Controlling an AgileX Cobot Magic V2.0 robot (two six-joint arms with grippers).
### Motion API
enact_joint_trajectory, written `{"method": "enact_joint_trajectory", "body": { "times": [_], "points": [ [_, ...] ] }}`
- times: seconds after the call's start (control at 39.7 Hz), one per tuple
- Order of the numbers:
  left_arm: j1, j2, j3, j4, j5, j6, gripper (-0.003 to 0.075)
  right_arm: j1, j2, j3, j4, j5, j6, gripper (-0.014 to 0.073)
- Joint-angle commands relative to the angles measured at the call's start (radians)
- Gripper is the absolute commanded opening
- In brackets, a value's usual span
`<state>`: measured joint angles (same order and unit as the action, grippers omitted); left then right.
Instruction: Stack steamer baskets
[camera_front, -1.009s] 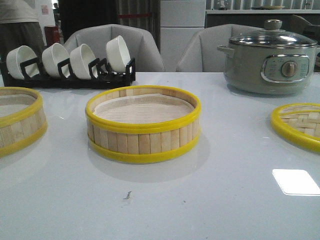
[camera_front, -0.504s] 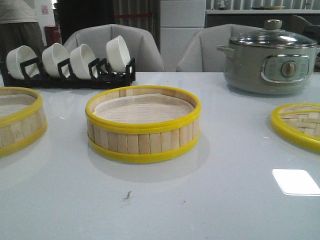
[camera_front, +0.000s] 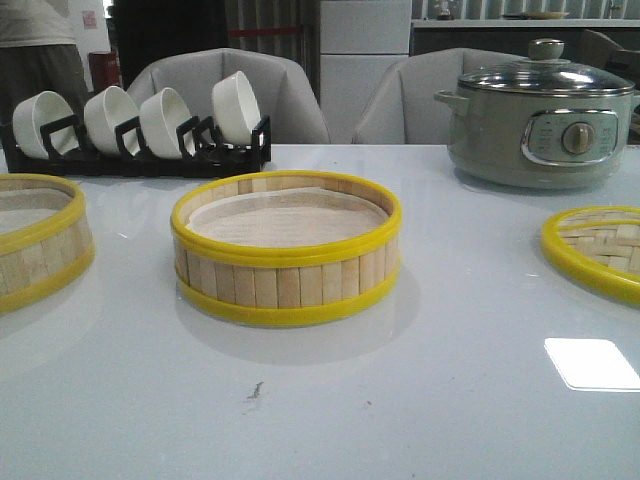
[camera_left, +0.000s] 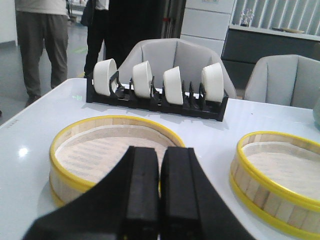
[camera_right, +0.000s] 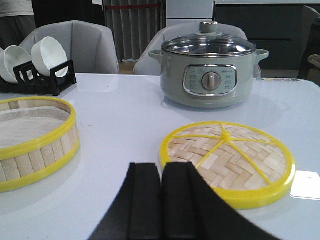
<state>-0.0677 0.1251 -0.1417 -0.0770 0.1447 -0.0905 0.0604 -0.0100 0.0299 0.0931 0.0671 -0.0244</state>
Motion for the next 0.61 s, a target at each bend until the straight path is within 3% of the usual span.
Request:
{"method": "enact_joint_trajectory", "body": {
  "times": [0.0,0.28,0.43,0.58],
  "points": [
    [-0.032,0.173,-0.234,0.004,0.018,-0.005,0.0094,-0.005,-0.021,-0.014,0.005,-0.085,-0.006,0.0057],
    [-0.054,0.723,-1.046,0.119,0.593,0.004,0.0094,-0.005,-0.021,-0.014,0.005,-0.085,-0.006,0.0057],
    [-0.054,0.871,-1.251,0.119,0.793,0.052,0.0094,-0.005,-0.021,-0.014,0.005,-0.085,-0.006,0.0057],
    [-0.054,0.932,-1.272,0.117,0.813,0.055,0.0094,-0.005,-0.021,-0.014,0.005,-0.085,-0.006,0.0057]
  ]
}}
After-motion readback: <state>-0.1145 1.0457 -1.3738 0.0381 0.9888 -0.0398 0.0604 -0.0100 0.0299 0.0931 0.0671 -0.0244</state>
